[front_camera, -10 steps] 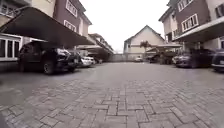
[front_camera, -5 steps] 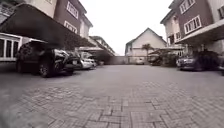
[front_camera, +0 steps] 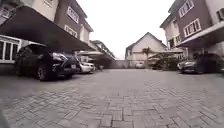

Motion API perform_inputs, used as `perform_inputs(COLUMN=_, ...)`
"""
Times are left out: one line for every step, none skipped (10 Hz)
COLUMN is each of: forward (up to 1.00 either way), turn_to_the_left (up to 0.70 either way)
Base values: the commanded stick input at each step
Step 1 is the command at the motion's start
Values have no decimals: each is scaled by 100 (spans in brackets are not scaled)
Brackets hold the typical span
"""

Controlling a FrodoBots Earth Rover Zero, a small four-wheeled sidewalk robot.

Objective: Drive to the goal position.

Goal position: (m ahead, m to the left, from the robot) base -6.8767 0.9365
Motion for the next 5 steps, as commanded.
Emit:
perform_inputs(forward=70, turn_to_the_left=0)
perform_inputs(forward=70, turn_to_the_left=0)
perform_inputs(forward=70, turn_to_the_left=0)
perform_inputs(forward=70, turn_to_the_left=0)
perform_inputs(forward=70, turn_to_the_left=0)
